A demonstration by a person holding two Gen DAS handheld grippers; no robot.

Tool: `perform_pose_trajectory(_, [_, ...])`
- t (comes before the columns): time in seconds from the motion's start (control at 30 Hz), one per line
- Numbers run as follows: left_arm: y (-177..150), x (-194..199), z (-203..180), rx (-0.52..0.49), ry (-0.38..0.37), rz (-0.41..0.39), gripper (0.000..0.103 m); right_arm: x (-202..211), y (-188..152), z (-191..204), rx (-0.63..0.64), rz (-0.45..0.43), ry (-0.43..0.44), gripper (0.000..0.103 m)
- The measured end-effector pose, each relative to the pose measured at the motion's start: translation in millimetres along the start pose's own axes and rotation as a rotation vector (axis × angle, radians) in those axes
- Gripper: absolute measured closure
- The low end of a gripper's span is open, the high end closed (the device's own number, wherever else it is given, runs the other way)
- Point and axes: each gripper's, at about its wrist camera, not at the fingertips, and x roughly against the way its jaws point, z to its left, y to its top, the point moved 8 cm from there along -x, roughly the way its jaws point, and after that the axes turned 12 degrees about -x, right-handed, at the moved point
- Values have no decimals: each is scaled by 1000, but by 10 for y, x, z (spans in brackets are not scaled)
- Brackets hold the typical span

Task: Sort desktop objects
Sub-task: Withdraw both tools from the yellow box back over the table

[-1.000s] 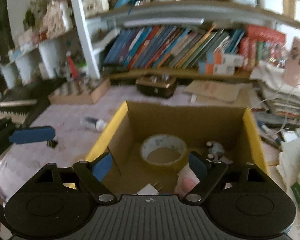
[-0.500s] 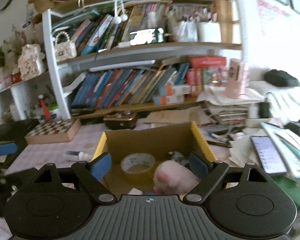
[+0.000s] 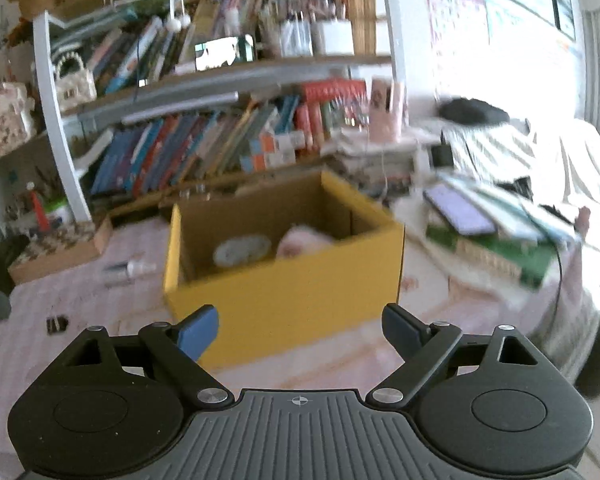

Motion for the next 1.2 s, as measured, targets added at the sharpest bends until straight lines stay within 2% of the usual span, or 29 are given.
perform_pose_trajectory(0.23, [-354,198,187,41,29,46,0,197,-508,214,26,90,-4,11])
perform_pose_trajectory(0.4, [-606,294,197,29,3,103,0,279,-759,419,68,138,15,10])
perform_pose_trajectory(0.53, [-696,378,241,17,-4,117,0,318,-920,545,94,173,26,8])
perform_pose_trajectory(0.7, [-804,441,314,13,1,143,0,347,-1074,666,117,219,43,7])
perform_pose_trajectory(0.9, [-856,481,363,9,-4,152,0,446,-1177,853,153,228,92,8])
perform_pose_trajectory(1.1, [-931,543,482,28,16,162,0,411,-1243,1002,172,257,103,7])
perform_pose_trajectory(1.2, [-975,590,595,46,36,166,0,395,-1277,1142,199,275,137,7])
